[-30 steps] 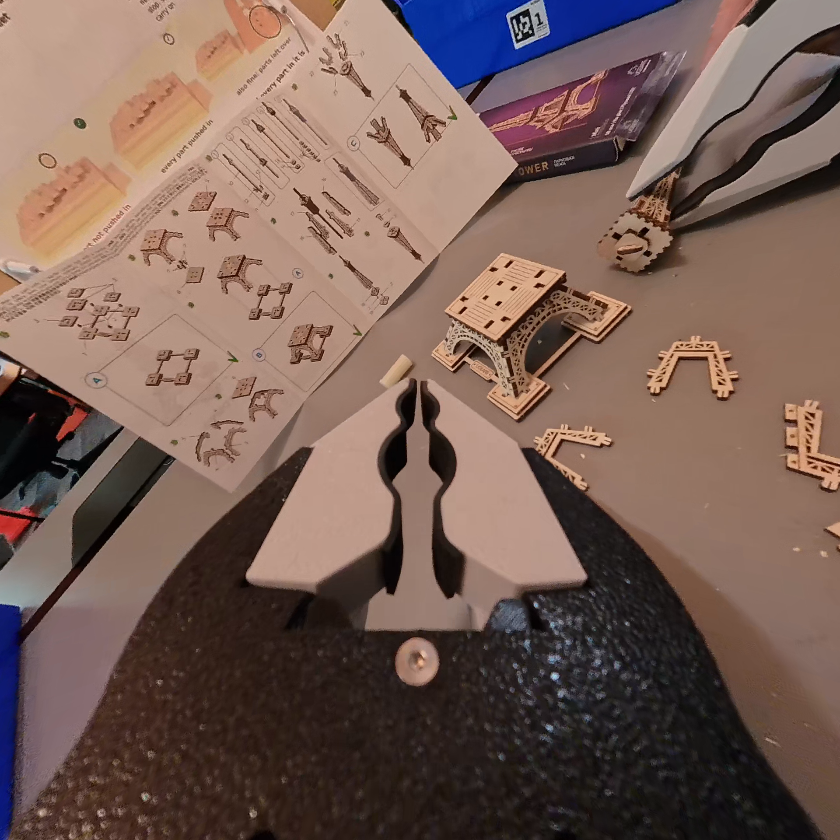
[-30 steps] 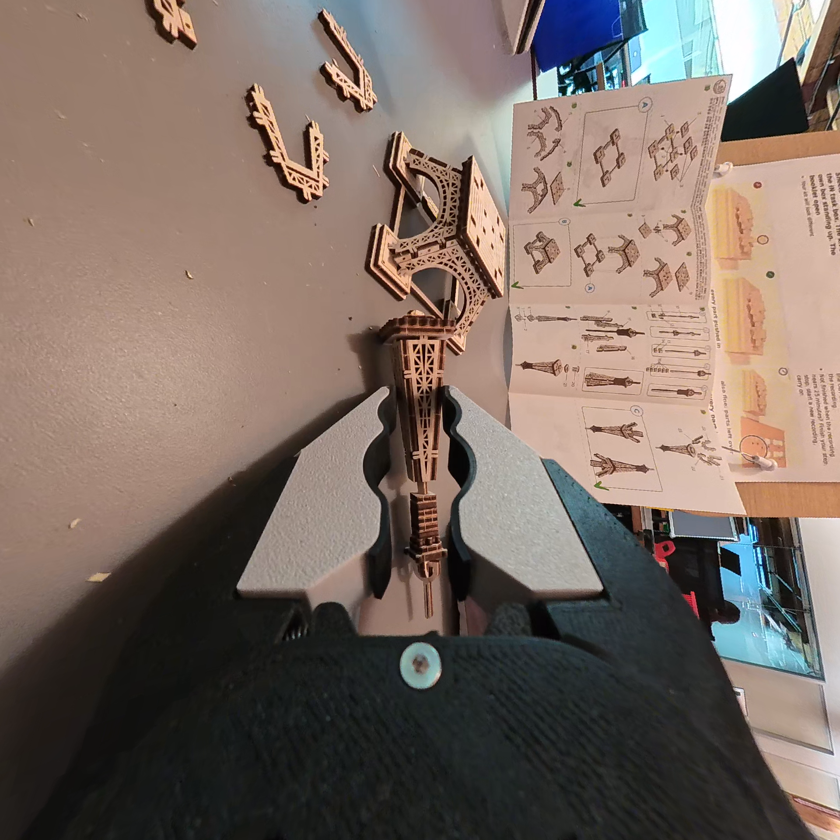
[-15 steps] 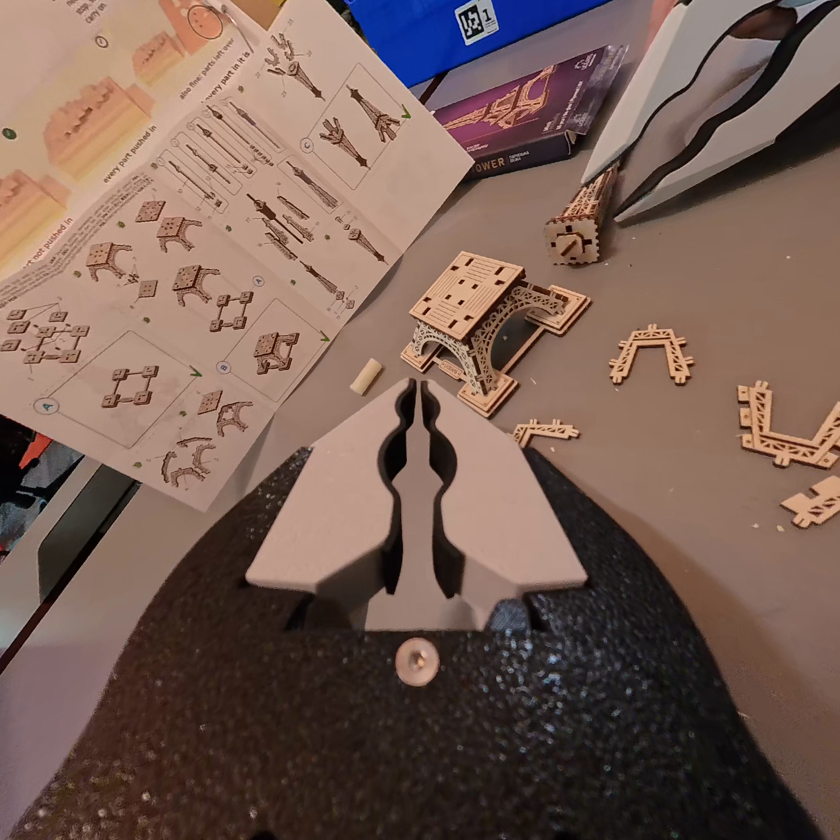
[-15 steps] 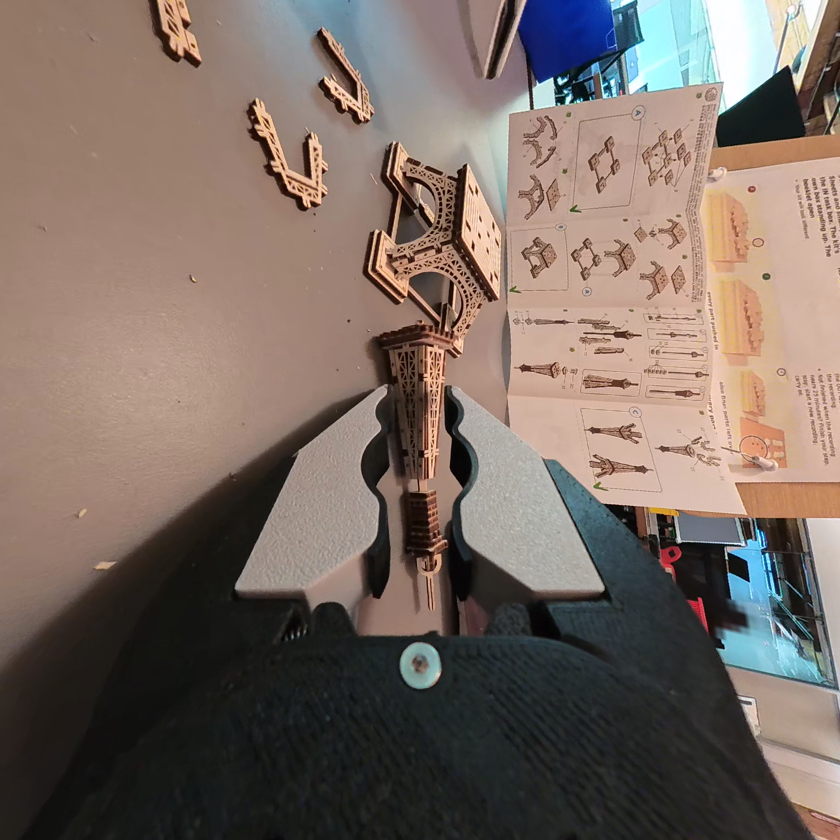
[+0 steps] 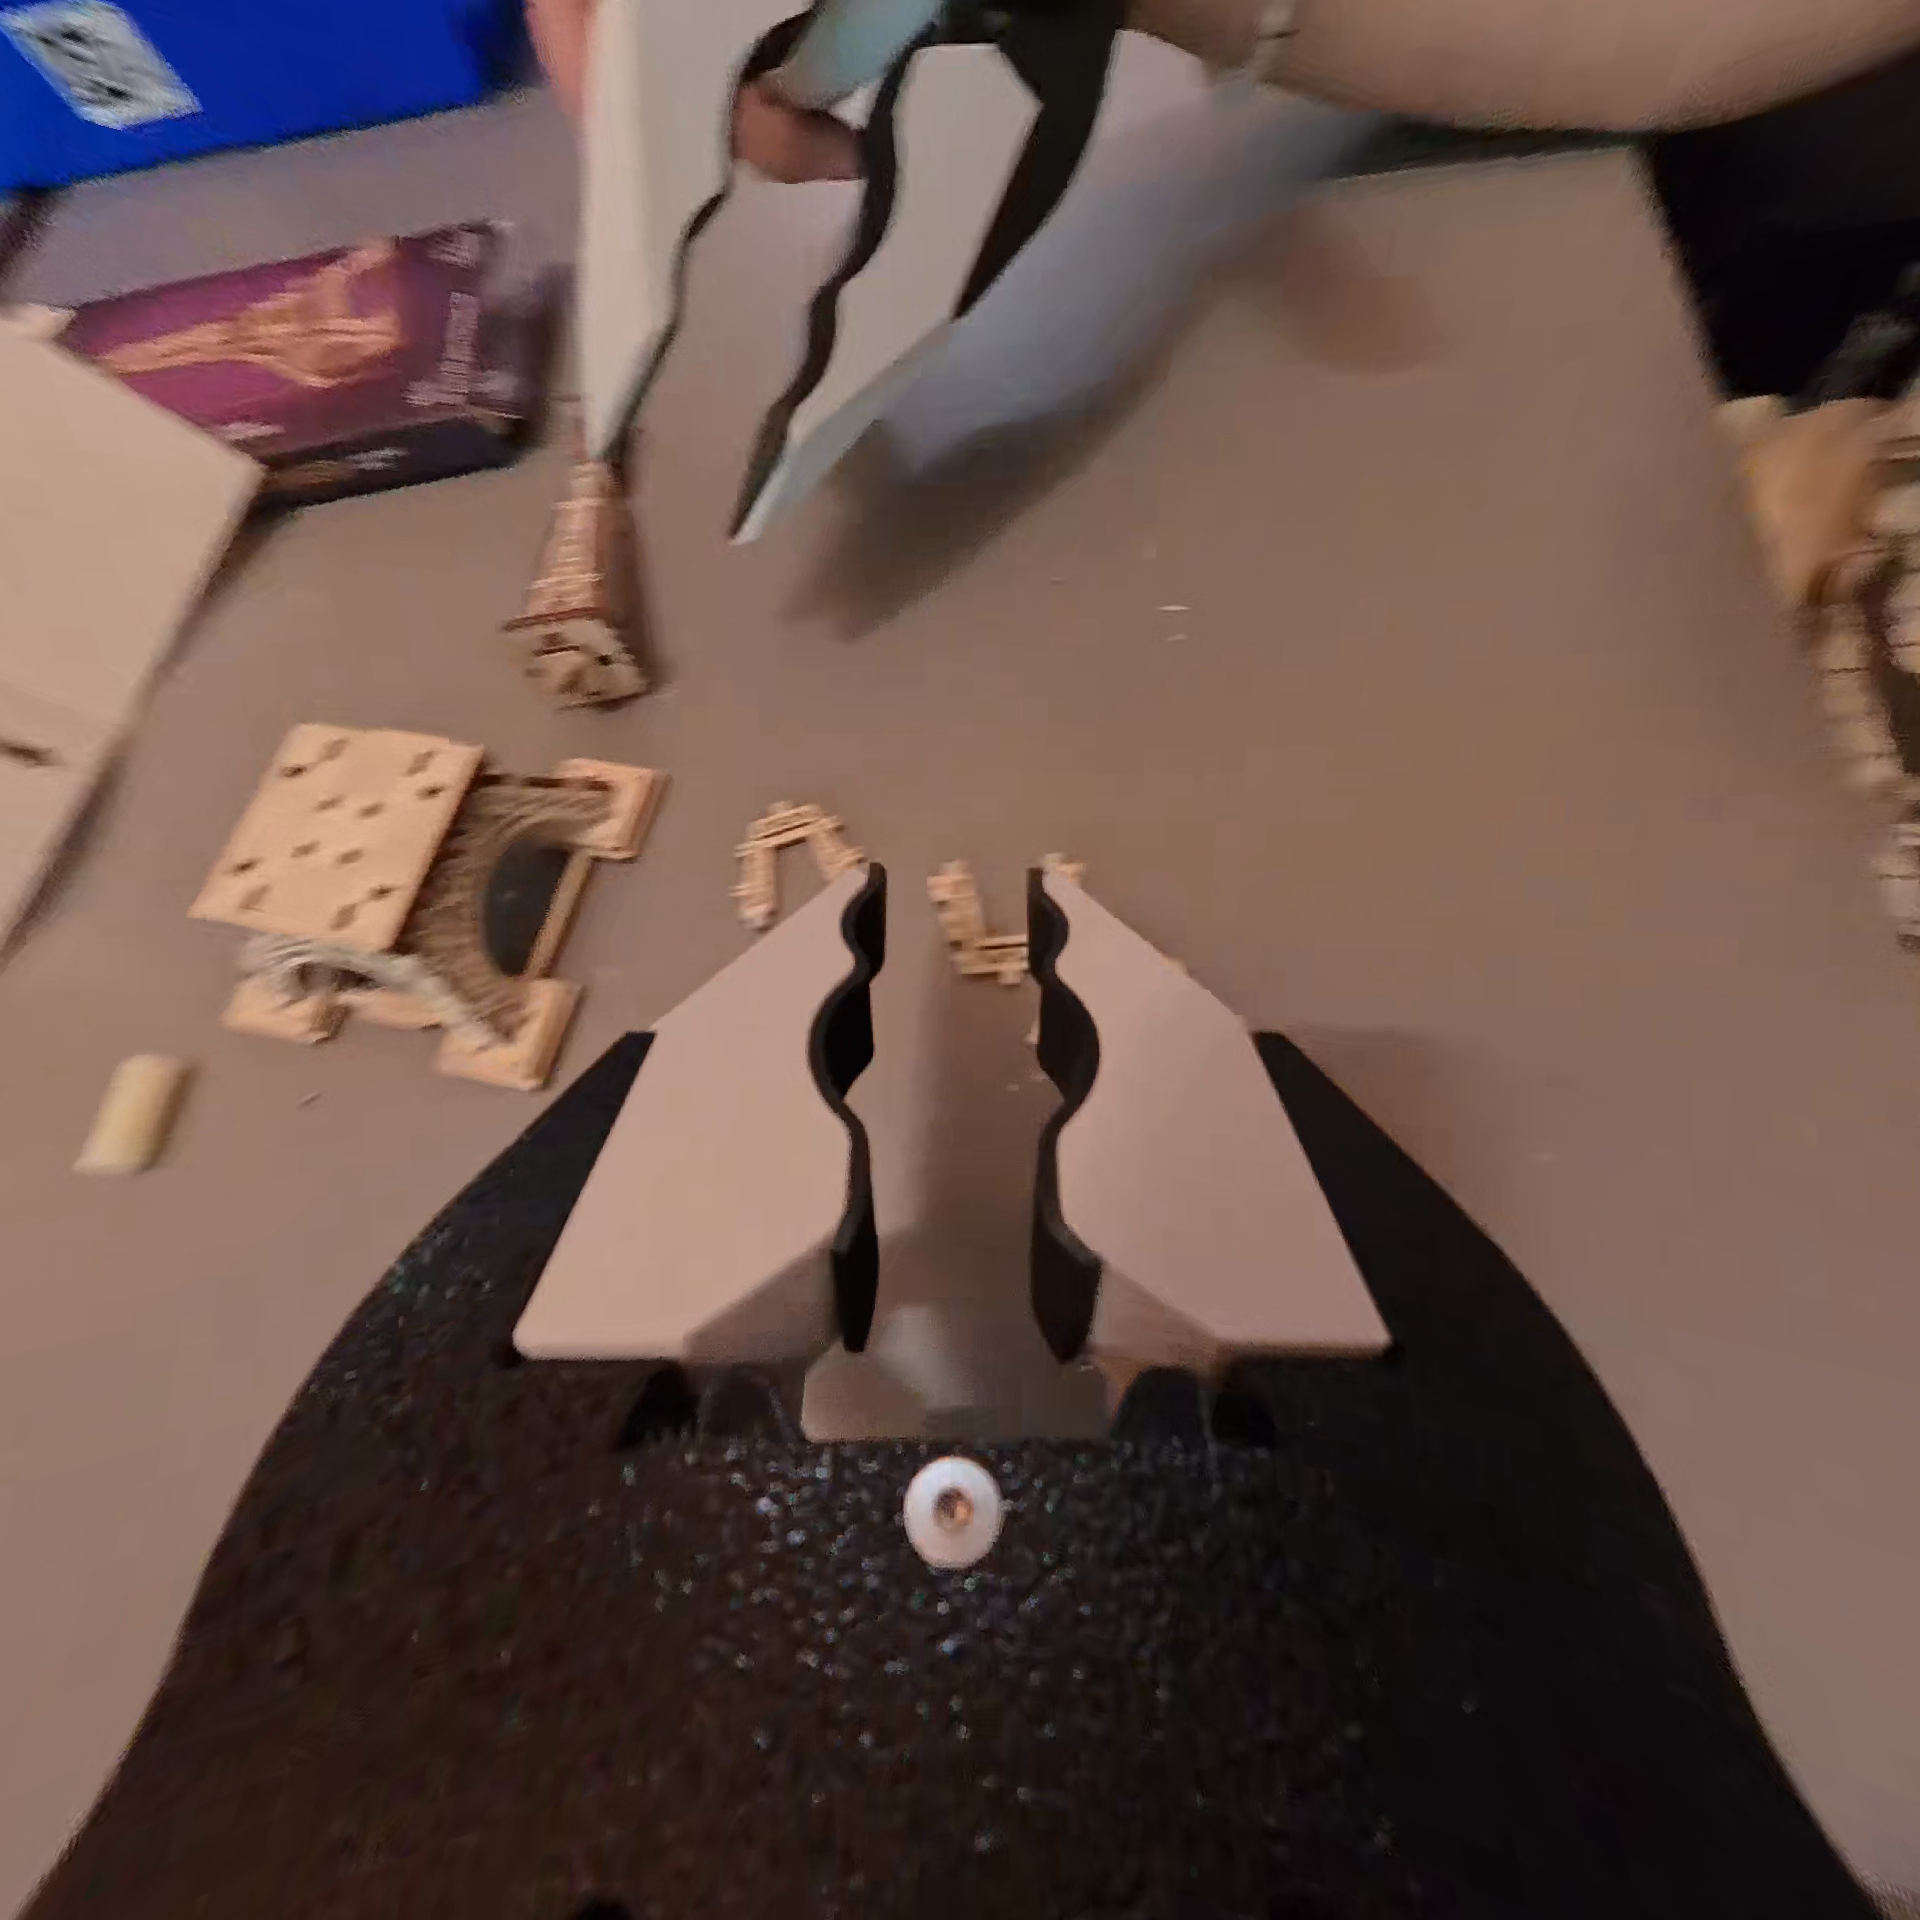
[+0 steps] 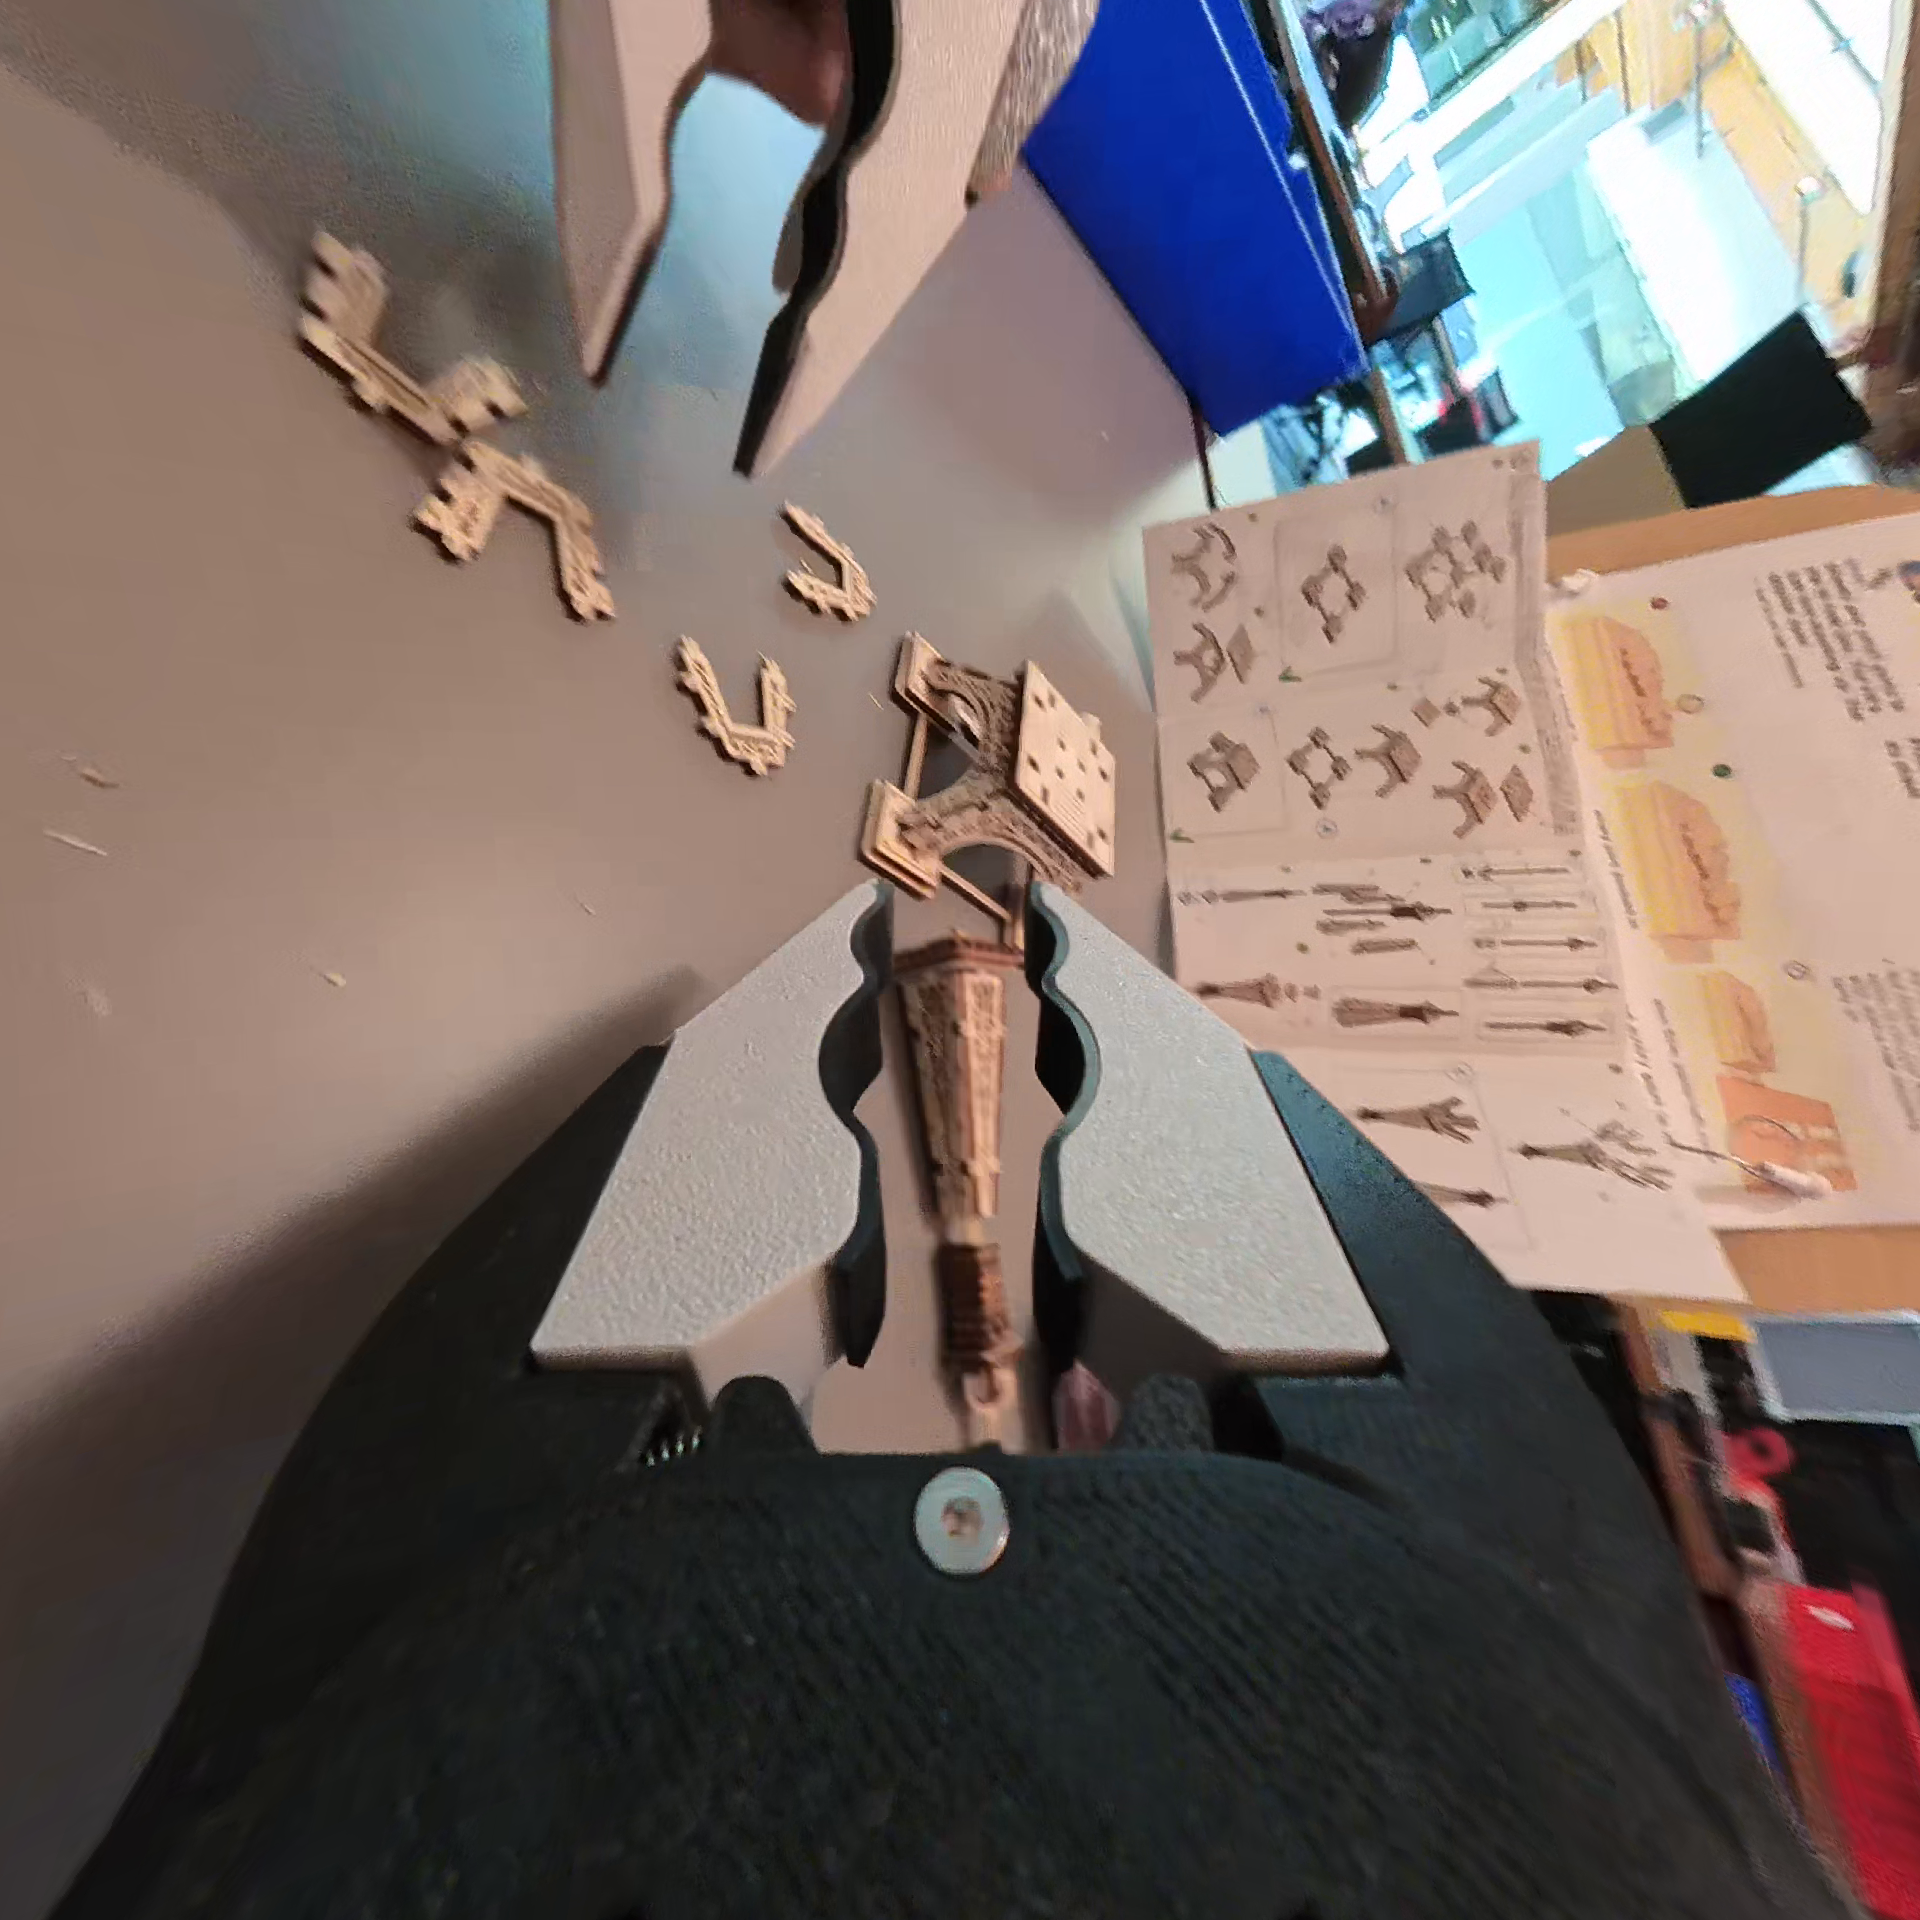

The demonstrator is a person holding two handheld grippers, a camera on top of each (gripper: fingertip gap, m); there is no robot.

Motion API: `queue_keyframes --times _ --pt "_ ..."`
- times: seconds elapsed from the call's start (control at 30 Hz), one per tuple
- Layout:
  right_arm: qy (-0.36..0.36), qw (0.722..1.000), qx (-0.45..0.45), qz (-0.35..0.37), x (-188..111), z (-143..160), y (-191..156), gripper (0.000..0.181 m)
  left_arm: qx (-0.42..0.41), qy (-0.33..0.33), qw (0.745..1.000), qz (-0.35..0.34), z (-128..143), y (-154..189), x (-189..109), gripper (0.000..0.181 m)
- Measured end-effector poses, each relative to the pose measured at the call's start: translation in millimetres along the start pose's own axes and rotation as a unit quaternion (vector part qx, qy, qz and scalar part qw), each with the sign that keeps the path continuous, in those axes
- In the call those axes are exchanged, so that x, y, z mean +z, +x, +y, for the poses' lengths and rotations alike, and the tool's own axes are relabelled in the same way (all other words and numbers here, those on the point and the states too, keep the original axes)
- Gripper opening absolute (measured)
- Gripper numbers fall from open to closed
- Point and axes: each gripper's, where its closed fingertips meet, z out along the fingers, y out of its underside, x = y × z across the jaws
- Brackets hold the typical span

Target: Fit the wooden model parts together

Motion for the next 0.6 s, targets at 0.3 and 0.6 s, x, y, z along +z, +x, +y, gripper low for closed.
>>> queue_keyframes --times 0.3,0.6 --pt "0.054 0.986 0.092 -0.130 11 -34 -46 0.032 -0.080 -0.145 0.986 0.021 28 15 18 0.051" --pt "0.073 0.974 0.149 -0.157 9 -38 -49 0.037 -0.099 -0.144 0.984 0.014 25 10 23 0.025"
